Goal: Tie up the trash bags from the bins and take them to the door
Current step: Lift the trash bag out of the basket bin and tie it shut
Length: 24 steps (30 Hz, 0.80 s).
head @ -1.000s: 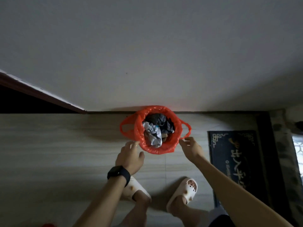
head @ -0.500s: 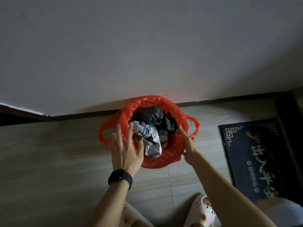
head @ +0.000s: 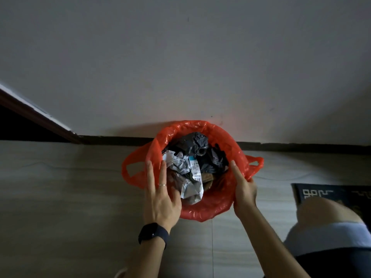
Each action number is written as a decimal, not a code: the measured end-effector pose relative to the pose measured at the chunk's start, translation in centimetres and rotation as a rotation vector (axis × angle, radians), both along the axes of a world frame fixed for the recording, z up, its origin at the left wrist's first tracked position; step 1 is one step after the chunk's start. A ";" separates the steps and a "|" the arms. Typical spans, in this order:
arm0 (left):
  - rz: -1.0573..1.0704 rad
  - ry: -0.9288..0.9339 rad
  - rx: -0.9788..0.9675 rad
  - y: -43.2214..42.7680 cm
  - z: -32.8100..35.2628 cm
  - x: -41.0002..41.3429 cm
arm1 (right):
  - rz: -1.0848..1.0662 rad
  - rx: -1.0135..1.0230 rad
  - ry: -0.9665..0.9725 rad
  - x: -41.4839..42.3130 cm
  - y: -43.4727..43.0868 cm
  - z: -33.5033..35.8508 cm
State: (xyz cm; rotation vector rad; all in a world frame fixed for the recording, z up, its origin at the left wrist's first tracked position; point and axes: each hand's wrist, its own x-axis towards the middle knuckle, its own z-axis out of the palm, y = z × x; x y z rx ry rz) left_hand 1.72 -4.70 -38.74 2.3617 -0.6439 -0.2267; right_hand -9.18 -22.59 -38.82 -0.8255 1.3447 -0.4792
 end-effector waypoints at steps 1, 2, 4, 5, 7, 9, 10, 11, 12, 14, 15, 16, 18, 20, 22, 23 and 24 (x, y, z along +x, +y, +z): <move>0.017 0.007 0.005 -0.1 0.3 -0.2 | 0.010 -0.065 0.066 0.0 -0.1 0.4; 0.029 0.019 0.025 -0.2 0.5 -0.2 | 0.036 -0.128 0.118 0.0 -0.2 0.8; 0.044 0.032 0.093 -0.5 1.0 -0.3 | 0.118 -0.226 0.187 -0.2 -0.5 1.9; 0.049 0.029 0.132 -0.4 1.1 -0.5 | 0.168 -0.262 0.210 -0.5 -0.5 2.6; 0.051 0.022 0.143 -0.3 0.9 -0.8 | 0.217 -0.305 0.230 -1.1 -1.0 3.8; 0.058 0.037 0.098 -0.3 0.3 -1.0 | 0.203 -0.295 0.149 -1.4 -1.6 5.6; 0.070 0.046 0.100 -0.3 0.2 -1.1 | 0.200 -0.282 0.080 -1.4 -1.9 6.4; 0.086 0.058 0.114 -0.4 0.1 -1.1 | 0.206 -0.281 0.010 -1.3 -2.0 7.3; 0.100 0.079 0.122 -0.5 -0.1 -1.2 | 0.226 -0.295 -0.050 -1.0 -1.9 8.0; 0.101 0.080 0.083 -0.6 -0.3 -1.2 | 0.274 -0.354 -0.127 0.0 -1.5 8.9; 0.094 0.067 0.045 -0.5 -0.3 -1.1 | 0.316 -0.410 -0.120 0.5 -1.2 9.0; 0.093 0.053 0.006 -0.3 -0.4 -1.3 | 0.375 -0.497 -0.073 0.9 -1.1 8.6; 0.146 0.040 -0.095 0.3 -0.1 -1.8 | 0.549 -0.664 0.112 1.4 -1.0 7.4; 0.281 0.049 -0.157 0.6 0.2 -2.6 | 0.660 -0.756 0.303 1.5 -1.3 5.8; 0.474 0.154 -0.204 0.9 0.9 -2.9 | 0.723 -0.862 0.437 1.9 -1.1 4.7; 0.571 0.274 -0.191 1.2 0.7 -2.8 | 0.746 -0.912 0.495 2.1 -0.9 4.2; 0.658 0.447 -0.184 1.3 0.6 -2.5 | 0.756 -0.943 0.536 2.1 -0.7 4.0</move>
